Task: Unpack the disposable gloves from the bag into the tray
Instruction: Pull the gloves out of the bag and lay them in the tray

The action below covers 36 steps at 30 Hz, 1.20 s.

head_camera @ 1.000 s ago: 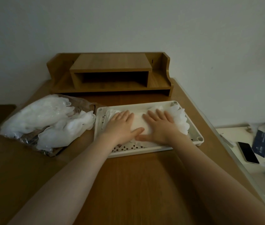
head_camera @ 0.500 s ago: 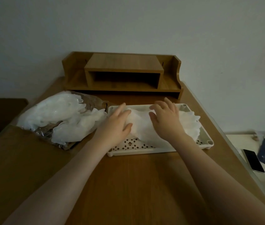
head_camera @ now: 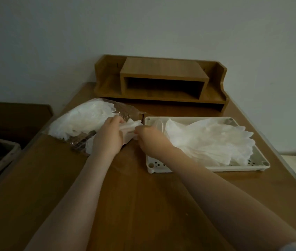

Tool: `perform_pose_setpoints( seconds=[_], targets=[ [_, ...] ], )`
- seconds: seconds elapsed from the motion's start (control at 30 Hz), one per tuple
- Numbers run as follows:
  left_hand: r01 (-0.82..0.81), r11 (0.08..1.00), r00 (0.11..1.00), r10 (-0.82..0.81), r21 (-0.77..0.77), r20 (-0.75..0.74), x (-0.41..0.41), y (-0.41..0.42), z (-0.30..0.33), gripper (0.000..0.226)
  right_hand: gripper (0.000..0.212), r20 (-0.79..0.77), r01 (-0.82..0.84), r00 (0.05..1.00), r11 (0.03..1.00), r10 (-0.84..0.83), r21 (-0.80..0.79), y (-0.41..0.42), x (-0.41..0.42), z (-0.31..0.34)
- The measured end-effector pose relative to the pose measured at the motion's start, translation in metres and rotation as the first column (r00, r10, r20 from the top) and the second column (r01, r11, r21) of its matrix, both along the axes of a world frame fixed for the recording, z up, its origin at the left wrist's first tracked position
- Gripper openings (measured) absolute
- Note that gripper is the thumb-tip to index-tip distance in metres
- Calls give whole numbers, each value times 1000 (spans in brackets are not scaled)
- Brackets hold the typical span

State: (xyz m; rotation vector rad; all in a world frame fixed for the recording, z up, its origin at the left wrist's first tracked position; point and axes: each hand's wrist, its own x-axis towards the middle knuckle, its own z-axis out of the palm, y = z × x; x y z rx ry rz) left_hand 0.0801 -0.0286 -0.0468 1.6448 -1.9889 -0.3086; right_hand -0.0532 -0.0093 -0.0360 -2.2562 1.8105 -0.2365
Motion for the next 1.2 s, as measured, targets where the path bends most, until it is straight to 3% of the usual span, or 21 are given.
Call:
perform_pose_setpoints(
  seconds=[0.1, 0.2, 0.37, 0.47, 0.57, 0.7, 0.77, 0.87, 0.97, 1.07, 1.13, 1.2],
  targets=[
    [-95, 995, 970, 96, 13, -225, 6, -3, 1, 18, 45, -41, 1, 999, 1000, 0, 22, -16, 7, 1],
    [-166, 985, 915, 170, 43, -365, 7, -4, 1, 18, 55, -125, 19, 992, 998, -12, 54, -26, 17, -4],
    [-163, 983, 871, 183, 83, -457, 6, -5, -1, 16, 31, -135, 65, 988, 995, -74, -72, -35, 19, -12],
    [-164, 983, 861, 186, 88, -474, 4, -6, -2, 14, 27, 20, 101, 995, 985, -99, -139, -34, 11, -11],
    [-154, 986, 886, 169, 71, -432, 4, -6, -2, 16, 28, 172, 88, 985, 938, -30, -336, -24, 0, -8],
    [-120, 991, 905, 130, 51, -405, 3, -6, -5, 19, 25, 363, 145, 924, 763, 123, -630, -9, -9, 4],
    [-114, 993, 916, 118, 34, -384, 2, -6, -8, 20, 26, 430, 218, 890, 692, 148, -688, -4, -13, 11],
    [-118, 993, 943, 115, 11, -311, 4, -5, -12, 19, 23, 701, 431, 710, 742, 73, -514, 5, -18, 23],
    [-124, 990, 977, 133, 63, -168, 8, -6, -16, 20, 20, 927, 566, 358, 815, -108, -124, 9, -22, 34],
    [-93, 992, 991, 100, 90, -85, 7, -5, -14, 34, 23, 978, 518, 9, 838, -208, 174, 12, -27, 41],
    [51, 997, 986, -59, -56, -156, 2, 1, -7, 49, 23, 957, 446, -170, 847, -236, 288, 16, -29, 44],
    [212, 946, 944, -263, -247, -199, -6, 11, 7, 49, 21, 921, 364, -321, 870, -219, 333, 20, -31, 49]
  ],
)
